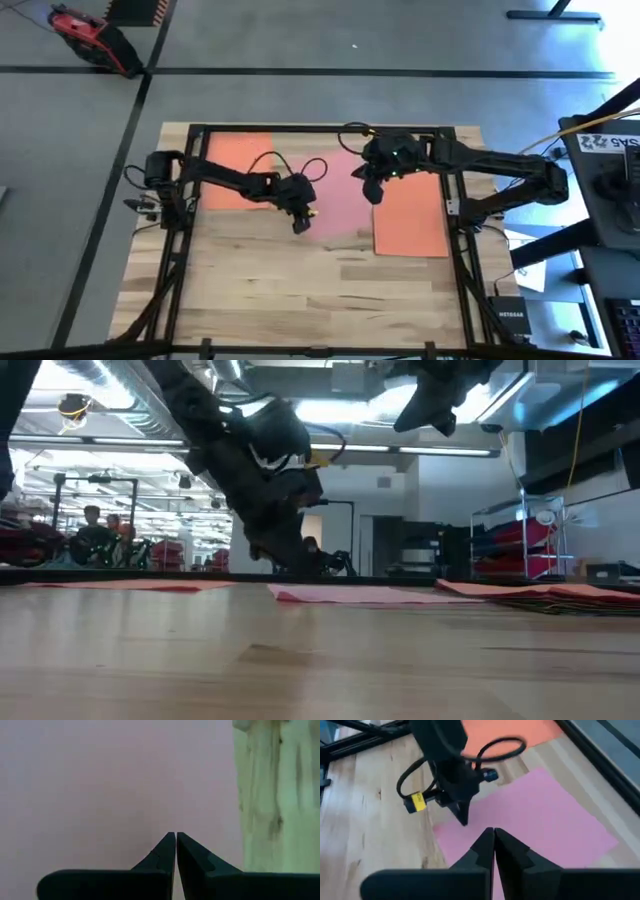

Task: Organize paper
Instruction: Move the pink color paper to the bottom left of the table

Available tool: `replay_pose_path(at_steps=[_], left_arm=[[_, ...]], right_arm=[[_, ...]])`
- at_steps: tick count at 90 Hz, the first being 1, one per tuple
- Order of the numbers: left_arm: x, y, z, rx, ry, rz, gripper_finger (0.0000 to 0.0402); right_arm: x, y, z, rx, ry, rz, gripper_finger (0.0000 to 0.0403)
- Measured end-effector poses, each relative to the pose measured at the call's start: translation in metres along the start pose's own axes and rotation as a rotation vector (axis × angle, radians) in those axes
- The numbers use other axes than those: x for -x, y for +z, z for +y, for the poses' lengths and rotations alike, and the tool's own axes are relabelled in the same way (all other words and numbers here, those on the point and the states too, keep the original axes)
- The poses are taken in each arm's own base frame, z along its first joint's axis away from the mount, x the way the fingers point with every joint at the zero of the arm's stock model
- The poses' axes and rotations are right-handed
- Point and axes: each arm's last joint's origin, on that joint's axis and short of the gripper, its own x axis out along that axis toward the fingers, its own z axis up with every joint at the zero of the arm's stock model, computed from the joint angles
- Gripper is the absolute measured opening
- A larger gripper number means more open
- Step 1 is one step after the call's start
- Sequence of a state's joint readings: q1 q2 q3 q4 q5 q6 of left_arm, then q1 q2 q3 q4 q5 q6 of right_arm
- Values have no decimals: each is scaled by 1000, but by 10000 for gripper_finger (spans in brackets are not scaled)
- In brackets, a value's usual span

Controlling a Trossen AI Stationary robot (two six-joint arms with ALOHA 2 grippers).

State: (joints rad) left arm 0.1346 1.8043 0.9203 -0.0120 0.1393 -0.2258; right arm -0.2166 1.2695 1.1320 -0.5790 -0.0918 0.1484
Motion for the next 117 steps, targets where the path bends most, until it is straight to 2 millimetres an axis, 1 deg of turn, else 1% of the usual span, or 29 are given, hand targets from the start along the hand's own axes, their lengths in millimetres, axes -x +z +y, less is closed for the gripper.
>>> replay_pose_path(at_steps=[16, 33, 62, 80, 100, 117], left_arm=[[-3, -14, -17, -31, 16, 94, 0], [-3, -29, -45, -88, -16, 178, 0], [9, -57, -92, -156, -55, 316, 0], [14, -78, -115, -131, -66, 370, 0], [20, -108, -145, -84, -80, 425, 0], [29, -133, -172, -18, -80, 456, 0]], right_arm=[[0, 0, -2, 30, 8, 3, 0], [0, 0, -2, 70, 9, 6, 0], [0, -3, -2, 95, 23, 39, 0], [0, -7, -2, 118, 21, 74, 0], [0, -8, -2, 139, 42, 85, 0], [0, -8, -2, 153, 46, 86, 0]])
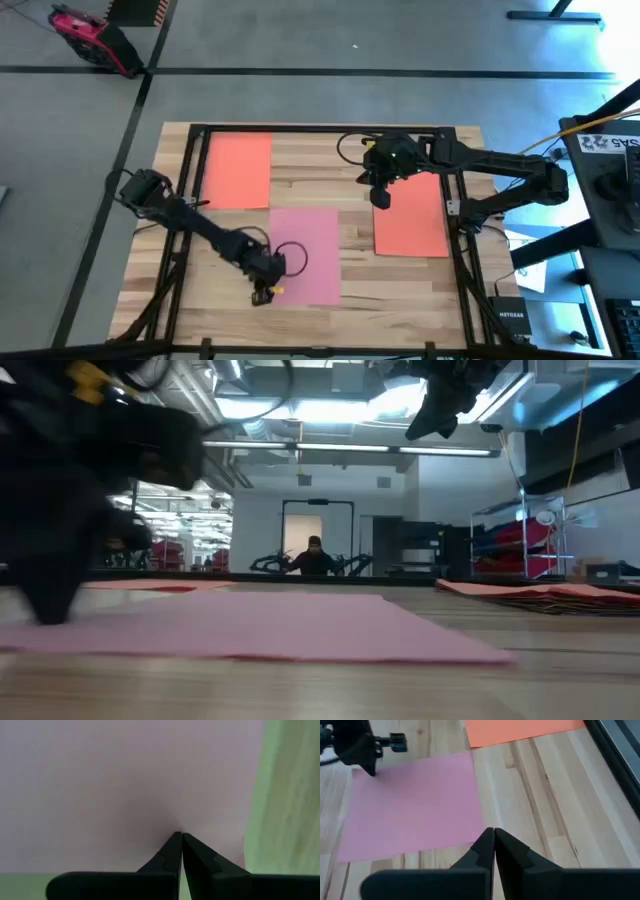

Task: Organize paper
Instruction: Move the pink color paper to the bottom left of the table

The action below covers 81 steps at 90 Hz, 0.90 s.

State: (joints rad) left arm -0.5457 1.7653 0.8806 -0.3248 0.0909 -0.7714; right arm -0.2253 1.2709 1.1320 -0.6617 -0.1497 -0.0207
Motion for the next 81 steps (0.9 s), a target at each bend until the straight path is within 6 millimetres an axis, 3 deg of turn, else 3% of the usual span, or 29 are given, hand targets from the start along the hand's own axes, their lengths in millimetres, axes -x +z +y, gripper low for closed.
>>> replay_pose_path(at_steps=[30, 60, 71, 81], left_arm=[[13, -53, -34, 179, 56, 49, 0], [33, -102, -43, 280, 180, 131, 0], [44, -113, -45, 295, 191, 139, 0], [59, -110, -46, 333, 148, 85, 0]], right_arm=[[0, 0, 0, 15, 0, -1, 0], [0, 1, 0, 24, 0, -8, 0], [0, 1, 0, 24, 0, -9, 0], [0, 1, 0, 24, 0, -9, 0]])
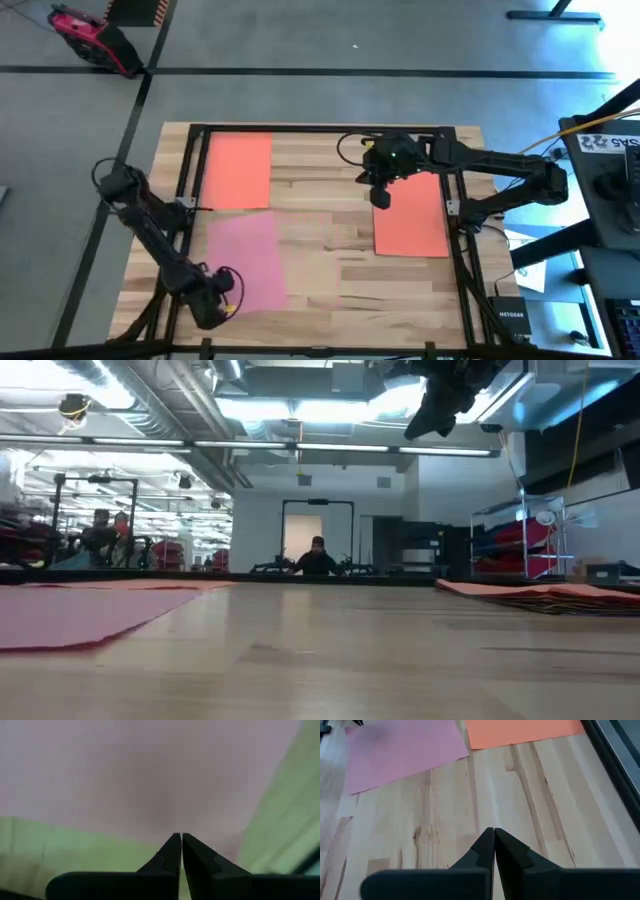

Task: Organize paper
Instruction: Move the pink color paper to the bottom left of the table

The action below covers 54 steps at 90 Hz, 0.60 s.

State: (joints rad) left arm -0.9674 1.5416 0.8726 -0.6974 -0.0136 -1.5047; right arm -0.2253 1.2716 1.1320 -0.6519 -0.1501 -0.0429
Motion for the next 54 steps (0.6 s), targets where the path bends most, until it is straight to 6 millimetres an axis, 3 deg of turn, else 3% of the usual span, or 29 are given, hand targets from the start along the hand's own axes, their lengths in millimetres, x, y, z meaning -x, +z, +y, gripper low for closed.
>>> replay_pose_path(at_steps=[17, 37, 54], left_arm=[[25, 30, 2, 74, -98, -252, 0], [20, 86, 10, -102, -40, -347, 0], [19, 135, 11, -254, -111, -467, 0]], right_arm=[[0, 1, 0, 2, 0, -11, 0], [0, 2, -2, 14, -6, -22, 0], [1, 1, -8, -2, -24, -18, 0]])
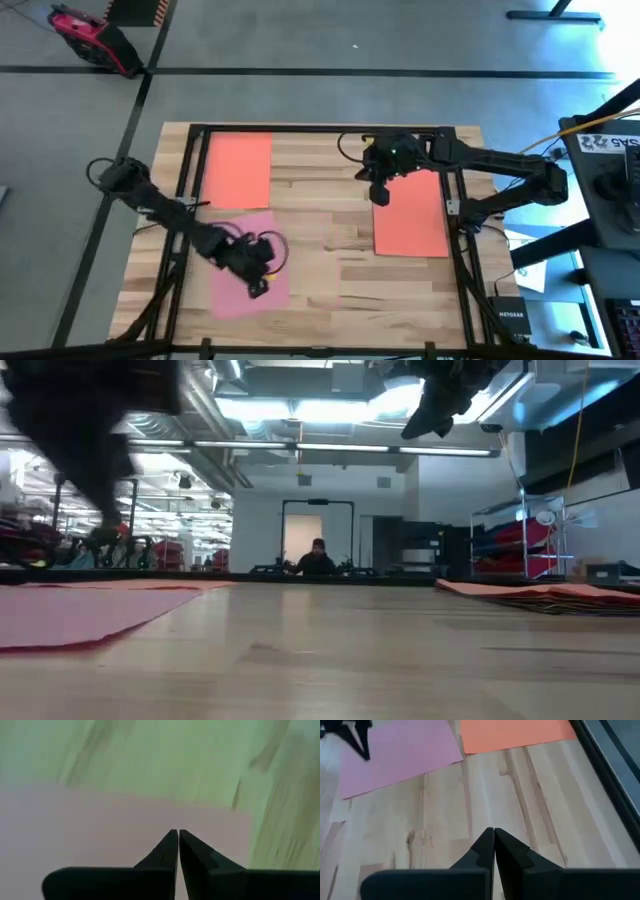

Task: Organize paper
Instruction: Move the pink color paper to the bottom left of the table

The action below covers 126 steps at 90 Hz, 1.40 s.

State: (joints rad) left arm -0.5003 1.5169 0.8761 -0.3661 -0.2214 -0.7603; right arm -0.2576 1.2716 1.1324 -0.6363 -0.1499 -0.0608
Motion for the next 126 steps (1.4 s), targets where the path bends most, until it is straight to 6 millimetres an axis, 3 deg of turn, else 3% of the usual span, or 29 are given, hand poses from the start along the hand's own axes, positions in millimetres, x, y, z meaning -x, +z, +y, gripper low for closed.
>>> replay_pose_path(at_steps=[11, 41, 70, 126], left_arm=[[-9, 10, 4, -91, -80, 12, 0], [-34, 1, -7, -216, -192, 84, 0], [-59, -24, -23, -225, -237, 176, 0], [-40, -76, -60, -191, -316, 351, 0]], right_arm=[[1, -2, -7, -23, -5, 18, 0], [4, -4, -19, -33, -3, 17, 0], [4, -4, -20, -14, -5, 16, 0], [4, -6, -20, -15, -4, 32, 0]])
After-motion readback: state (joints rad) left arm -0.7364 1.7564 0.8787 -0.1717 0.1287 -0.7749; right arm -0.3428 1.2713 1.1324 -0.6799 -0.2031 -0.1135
